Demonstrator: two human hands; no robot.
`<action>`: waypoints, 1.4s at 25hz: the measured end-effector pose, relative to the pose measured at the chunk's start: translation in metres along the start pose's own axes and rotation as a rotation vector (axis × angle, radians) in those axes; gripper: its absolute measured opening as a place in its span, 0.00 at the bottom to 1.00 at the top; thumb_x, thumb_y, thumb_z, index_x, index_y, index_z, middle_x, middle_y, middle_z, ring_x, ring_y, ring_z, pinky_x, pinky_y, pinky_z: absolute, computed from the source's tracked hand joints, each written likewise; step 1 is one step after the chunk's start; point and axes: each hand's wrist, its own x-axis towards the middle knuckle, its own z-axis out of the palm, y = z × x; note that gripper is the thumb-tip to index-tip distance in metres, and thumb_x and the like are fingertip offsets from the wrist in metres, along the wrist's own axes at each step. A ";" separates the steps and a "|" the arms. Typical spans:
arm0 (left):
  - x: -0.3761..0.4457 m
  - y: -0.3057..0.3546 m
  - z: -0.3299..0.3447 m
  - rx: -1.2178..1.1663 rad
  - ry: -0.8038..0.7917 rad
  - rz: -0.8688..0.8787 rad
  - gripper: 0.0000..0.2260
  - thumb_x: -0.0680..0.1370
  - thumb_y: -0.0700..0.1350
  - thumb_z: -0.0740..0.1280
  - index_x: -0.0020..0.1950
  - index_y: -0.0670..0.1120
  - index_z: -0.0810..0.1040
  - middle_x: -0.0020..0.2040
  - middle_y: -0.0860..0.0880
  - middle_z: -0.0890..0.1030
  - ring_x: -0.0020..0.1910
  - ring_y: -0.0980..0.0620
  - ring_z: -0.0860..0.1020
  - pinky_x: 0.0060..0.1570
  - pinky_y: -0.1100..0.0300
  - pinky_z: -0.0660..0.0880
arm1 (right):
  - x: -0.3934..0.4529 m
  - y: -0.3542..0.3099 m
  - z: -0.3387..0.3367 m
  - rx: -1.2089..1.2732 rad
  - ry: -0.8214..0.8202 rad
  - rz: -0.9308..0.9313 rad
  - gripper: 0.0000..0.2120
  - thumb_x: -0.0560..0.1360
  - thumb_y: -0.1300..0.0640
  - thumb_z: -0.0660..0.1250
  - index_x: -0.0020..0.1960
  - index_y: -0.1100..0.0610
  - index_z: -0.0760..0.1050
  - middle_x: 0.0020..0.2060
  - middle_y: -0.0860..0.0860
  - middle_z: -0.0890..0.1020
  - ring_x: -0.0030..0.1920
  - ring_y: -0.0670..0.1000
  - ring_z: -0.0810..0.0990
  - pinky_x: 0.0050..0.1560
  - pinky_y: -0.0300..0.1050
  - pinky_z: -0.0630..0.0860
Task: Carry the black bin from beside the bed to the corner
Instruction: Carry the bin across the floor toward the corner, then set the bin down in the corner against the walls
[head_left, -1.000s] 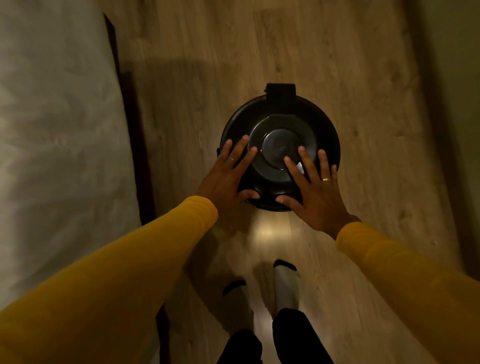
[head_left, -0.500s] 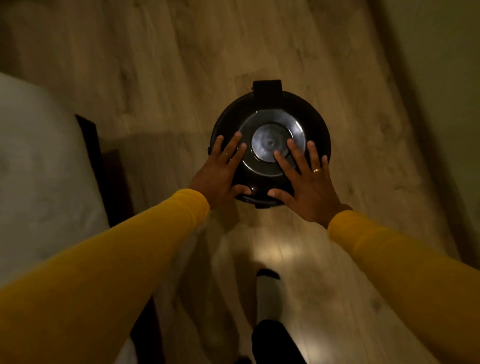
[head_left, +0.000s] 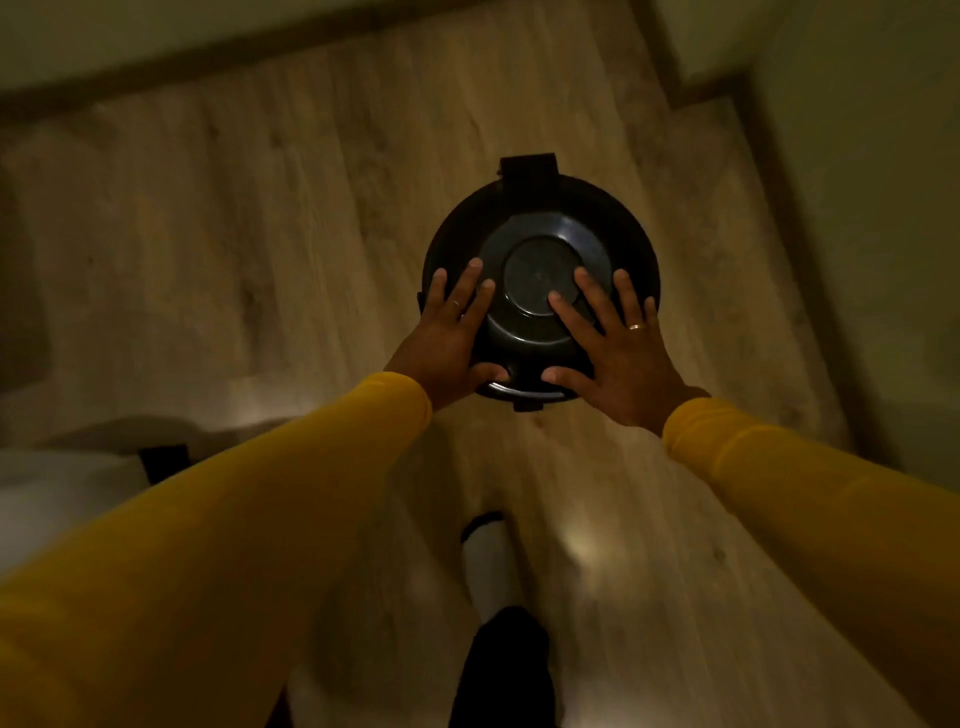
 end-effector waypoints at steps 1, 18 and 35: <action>0.019 -0.004 -0.013 0.009 -0.012 -0.014 0.47 0.74 0.56 0.72 0.81 0.46 0.45 0.83 0.45 0.41 0.80 0.35 0.36 0.79 0.37 0.48 | 0.021 0.003 -0.008 0.002 -0.010 0.004 0.44 0.74 0.23 0.49 0.84 0.40 0.44 0.86 0.47 0.41 0.83 0.63 0.34 0.79 0.75 0.40; 0.364 -0.075 -0.231 0.054 0.047 -0.056 0.46 0.73 0.57 0.73 0.81 0.43 0.49 0.83 0.42 0.45 0.80 0.31 0.41 0.77 0.32 0.53 | 0.413 0.110 -0.165 -0.010 0.050 -0.091 0.43 0.73 0.22 0.51 0.83 0.37 0.46 0.86 0.45 0.44 0.84 0.61 0.37 0.79 0.73 0.41; 0.445 -0.119 -0.272 -0.018 0.067 0.120 0.38 0.79 0.47 0.68 0.81 0.45 0.48 0.84 0.46 0.46 0.82 0.45 0.50 0.77 0.48 0.62 | 0.485 0.110 -0.204 -0.123 0.136 -0.152 0.44 0.76 0.27 0.53 0.85 0.50 0.54 0.85 0.51 0.56 0.85 0.59 0.53 0.82 0.66 0.49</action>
